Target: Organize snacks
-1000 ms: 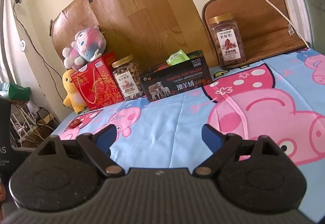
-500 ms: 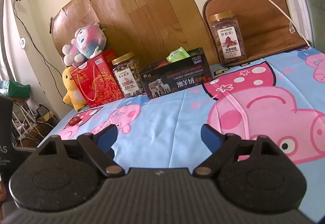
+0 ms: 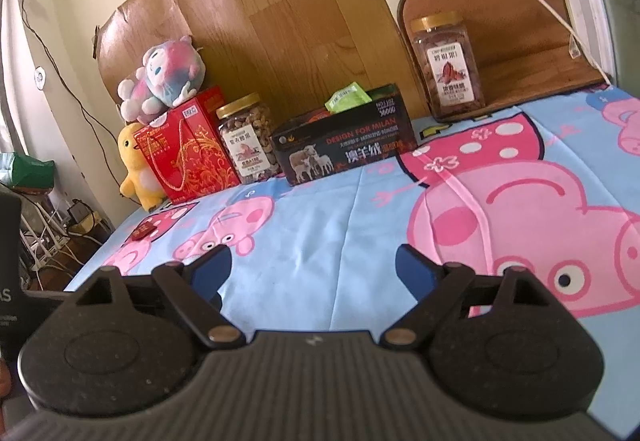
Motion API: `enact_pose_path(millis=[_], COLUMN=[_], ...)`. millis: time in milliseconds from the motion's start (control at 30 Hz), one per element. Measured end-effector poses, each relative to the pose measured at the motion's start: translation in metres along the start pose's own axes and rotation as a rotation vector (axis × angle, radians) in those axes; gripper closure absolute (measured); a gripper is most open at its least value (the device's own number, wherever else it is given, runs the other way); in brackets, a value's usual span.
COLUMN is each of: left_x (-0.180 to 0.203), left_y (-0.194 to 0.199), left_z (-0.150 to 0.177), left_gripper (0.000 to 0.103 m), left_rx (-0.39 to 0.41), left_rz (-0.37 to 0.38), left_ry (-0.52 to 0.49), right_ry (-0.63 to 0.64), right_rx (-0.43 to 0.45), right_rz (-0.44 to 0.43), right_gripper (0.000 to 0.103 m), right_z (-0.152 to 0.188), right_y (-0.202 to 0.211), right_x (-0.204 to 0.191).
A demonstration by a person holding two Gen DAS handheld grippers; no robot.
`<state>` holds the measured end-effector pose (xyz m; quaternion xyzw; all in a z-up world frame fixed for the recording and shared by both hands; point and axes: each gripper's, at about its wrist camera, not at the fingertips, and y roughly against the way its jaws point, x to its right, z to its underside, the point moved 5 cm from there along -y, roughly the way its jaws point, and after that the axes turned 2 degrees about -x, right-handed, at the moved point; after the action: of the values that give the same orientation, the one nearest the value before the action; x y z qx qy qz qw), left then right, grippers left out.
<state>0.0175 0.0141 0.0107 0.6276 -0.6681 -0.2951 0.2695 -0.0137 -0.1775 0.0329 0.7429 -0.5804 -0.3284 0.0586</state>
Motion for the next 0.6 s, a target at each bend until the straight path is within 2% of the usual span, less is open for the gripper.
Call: enact_pose_path(millis=[600], left_x=[-0.011], left_y=[-0.006], left_z=[0.007], left_gripper=[0.0], left_rx=[-0.002], left_rz=[0.023], left_ry=[0.016], right_ry=[0.045], right_rx=[-0.027], right_rz=[0.022], right_gripper=[0.012], right_z=[0.005], right_y=[-0.01], right_x=[-0.014])
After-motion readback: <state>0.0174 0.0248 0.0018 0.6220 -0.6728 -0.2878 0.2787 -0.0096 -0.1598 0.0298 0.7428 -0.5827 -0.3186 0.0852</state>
